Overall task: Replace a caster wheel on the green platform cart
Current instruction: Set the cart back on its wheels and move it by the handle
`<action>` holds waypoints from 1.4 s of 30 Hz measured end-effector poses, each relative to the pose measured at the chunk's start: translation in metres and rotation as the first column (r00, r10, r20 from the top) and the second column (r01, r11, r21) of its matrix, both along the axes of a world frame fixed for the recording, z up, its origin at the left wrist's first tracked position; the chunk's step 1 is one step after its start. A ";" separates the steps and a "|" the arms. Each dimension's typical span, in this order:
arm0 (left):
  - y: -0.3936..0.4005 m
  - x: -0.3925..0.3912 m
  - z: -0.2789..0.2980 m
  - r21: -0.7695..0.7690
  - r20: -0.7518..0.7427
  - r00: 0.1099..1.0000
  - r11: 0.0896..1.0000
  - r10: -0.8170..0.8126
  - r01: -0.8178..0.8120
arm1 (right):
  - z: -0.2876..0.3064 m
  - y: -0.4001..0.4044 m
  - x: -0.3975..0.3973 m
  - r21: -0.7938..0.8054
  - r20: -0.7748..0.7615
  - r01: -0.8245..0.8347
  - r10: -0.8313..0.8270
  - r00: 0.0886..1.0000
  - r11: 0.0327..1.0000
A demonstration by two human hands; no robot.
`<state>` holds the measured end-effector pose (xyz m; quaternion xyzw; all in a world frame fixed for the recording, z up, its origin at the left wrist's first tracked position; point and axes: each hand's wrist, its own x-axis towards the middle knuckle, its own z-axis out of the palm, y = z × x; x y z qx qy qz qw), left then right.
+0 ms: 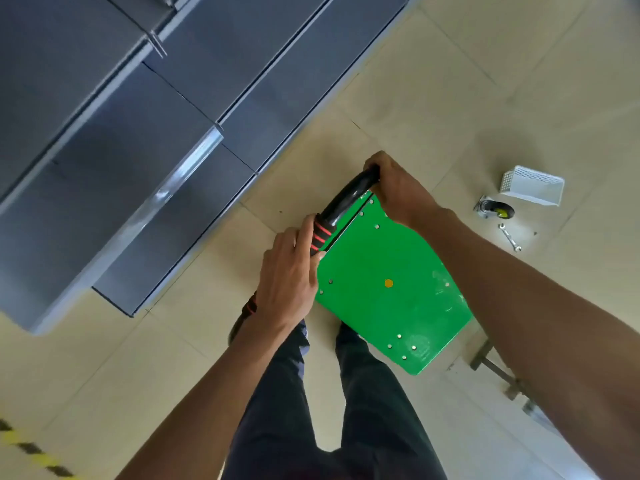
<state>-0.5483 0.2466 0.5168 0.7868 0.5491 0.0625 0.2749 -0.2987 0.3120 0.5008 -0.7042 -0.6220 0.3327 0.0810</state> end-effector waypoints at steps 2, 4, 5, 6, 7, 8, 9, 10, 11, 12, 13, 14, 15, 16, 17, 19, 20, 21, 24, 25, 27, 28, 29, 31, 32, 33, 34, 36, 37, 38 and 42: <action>0.004 0.002 0.000 -0.015 0.036 0.998 0.999 0.045 -0.045 | -0.003 0.011 -0.003 -0.007 -0.012 -0.001 0.001 1.000 1.000; 0.012 0.005 0.000 -0.020 0.064 0.996 0.998 0.065 -0.064 | -0.006 0.021 -0.005 -0.007 -0.021 0.014 -0.014 1.000 1.000; 0.017 0.008 -0.001 -0.010 0.069 0.996 0.998 0.058 -0.057 | -0.008 0.024 -0.004 -0.005 -0.021 0.034 -0.034 0.999 0.999; 0.022 0.011 -0.001 -0.001 0.073 0.996 0.999 0.044 -0.044 | -0.010 0.027 -0.002 -0.006 -0.016 0.059 -0.059 0.998 0.998; 0.028 0.015 -0.001 0.006 0.075 0.997 1.000 0.027 -0.028 | -0.012 0.030 0.001 -0.008 -0.006 0.082 -0.082 0.997 0.997; 0.033 0.019 -0.001 0.011 0.075 0.997 1.000 0.008 -0.009 | -0.014 0.032 0.004 -0.010 0.002 0.103 -0.103 0.995 0.995; 0.037 0.024 -0.002 0.013 0.073 0.997 1.000 -0.011 0.010 | -0.015 0.034 0.008 -0.013 0.008 0.122 -0.122 0.992 0.992; 0.042 0.029 -0.003 0.012 0.072 0.997 1.000 -0.029 0.029 | -0.016 0.036 0.011 -0.015 0.014 0.141 -0.141 0.990 0.990; 0.046 0.034 -0.004 0.007 0.072 0.996 0.999 -0.046 0.045 | -0.017 0.038 0.014 -0.018 0.019 0.162 -0.162 0.987 0.987; 0.049 0.040 -0.005 0.000 0.071 0.996 0.998 -0.058 0.058 | -0.017 0.040 0.016 -0.021 0.022 0.190 -0.189 0.982 0.982; 0.052 0.046 -0.007 -0.007 0.071 0.995 0.998 -0.067 0.068 | -0.017 0.041 0.018 -0.021 0.022 0.219 -0.219 0.976 0.976; 0.054 0.051 -0.008 -0.015 0.075 0.994 0.997 -0.074 0.075 | -0.018 0.042 0.019 -0.018 0.016 0.252 -0.252 0.968 0.968; 0.055 0.055 -0.008 -0.022 0.083 0.994 0.997 -0.077 0.079 | -0.018 0.042 0.019 -0.014 0.010 0.281 -0.281 0.960 0.960; 0.057 0.058 -0.009 -0.025 0.089 0.993 0.996 -0.079 0.081 | -0.018 0.043 0.019 -0.012 0.004 0.305 -0.305 0.952 0.952; 0.057 0.060 -0.010 -0.023 0.090 0.992 0.996 -0.086 0.088 | -0.018 0.042 0.018 -0.011 0.000 0.324 -0.324 0.946 0.946; 0.058 0.061 -0.011 -0.012 0.093 0.989 0.993 -0.112 0.114 | -0.018 0.039 0.018 -0.005 -0.010 0.357 -0.357 0.934 0.934; 0.058 0.062 -0.012 -0.012 0.100 0.987 0.991 -0.129 0.131 | -0.018 0.038 0.019 -0.003 -0.019 0.378 -0.378 0.925 0.926; 0.060 0.062 -0.013 -0.016 0.109 0.984 0.990 -0.140 0.143 | -0.017 0.036 0.018 -0.001 -0.027 0.398 -0.397 0.917 0.918; 0.061 0.062 -0.015 -0.042 0.121 0.982 0.988 -0.144 0.150 | -0.013 0.029 0.014 0.003 -0.048 0.439 -0.438 0.898 0.899; 0.059 0.062 -0.015 -0.051 0.120 0.982 0.987 -0.143 0.150 | -0.010 0.025 0.013 0.003 -0.061 0.452 -0.451 0.890 0.892; 0.054 0.062 -0.014 -0.068 0.124 0.981 0.985 -0.147 0.156 | -0.006 0.014 0.010 0.012 -0.097 0.478 -0.475 0.875 0.878; 0.052 0.062 -0.013 -0.076 0.126 0.981 0.984 -0.150 0.160 | -0.004 0.008 0.008 0.023 -0.117 0.490 -0.485 0.867 0.871; 0.050 0.060 -0.012 -0.084 0.124 0.980 0.983 -0.153 0.164 | -0.001 0.002 0.008 0.033 -0.138 0.503 -0.495 0.858 0.864; 0.045 0.054 -0.008 -0.093 0.113 0.981 0.982 -0.155 0.166 | 0.003 -0.012 0.006 0.040 -0.182 0.529 -0.514 0.838 0.848; 0.041 0.049 -0.006 -0.095 0.100 0.983 0.982 -0.157 0.166 | 0.006 -0.020 0.004 0.038 -0.202 0.538 -0.521 0.829 0.842; 0.037 0.044 -0.003 -0.096 0.082 0.985 0.982 -0.153 0.160 | 0.010 -0.030 0.002 0.033 -0.226 0.545 -0.524 0.821 0.838; 0.031 0.039 -0.001 -0.093 0.059 0.987 0.984 -0.148 0.153 | 0.014 -0.041 0.001 0.028 -0.261 0.554 -0.529 0.807 0.832; 0.019 0.027 0.004 -0.075 0.007 0.990 0.987 -0.140 0.140 | 0.023 -0.068 -0.003 0.007 -0.328 0.584 -0.550 0.768 0.812; 0.013 0.022 0.006 -0.067 -0.015 0.991 0.989 -0.135 0.134 | 0.028 -0.082 -0.004 -0.013 -0.350 0.604 -0.570 0.744 0.797; 0.008 0.014 0.007 -0.067 -0.034 0.991 0.989 -0.132 0.129 | 0.033 -0.096 -0.006 -0.038 -0.367 0.621 -0.589 0.720 0.783; -0.007 -0.005 0.014 -0.126 -0.116 0.988 0.988 -0.105 0.090 | 0.044 -0.139 -0.012 -0.094 -0.364 0.636 -0.621 0.694 0.766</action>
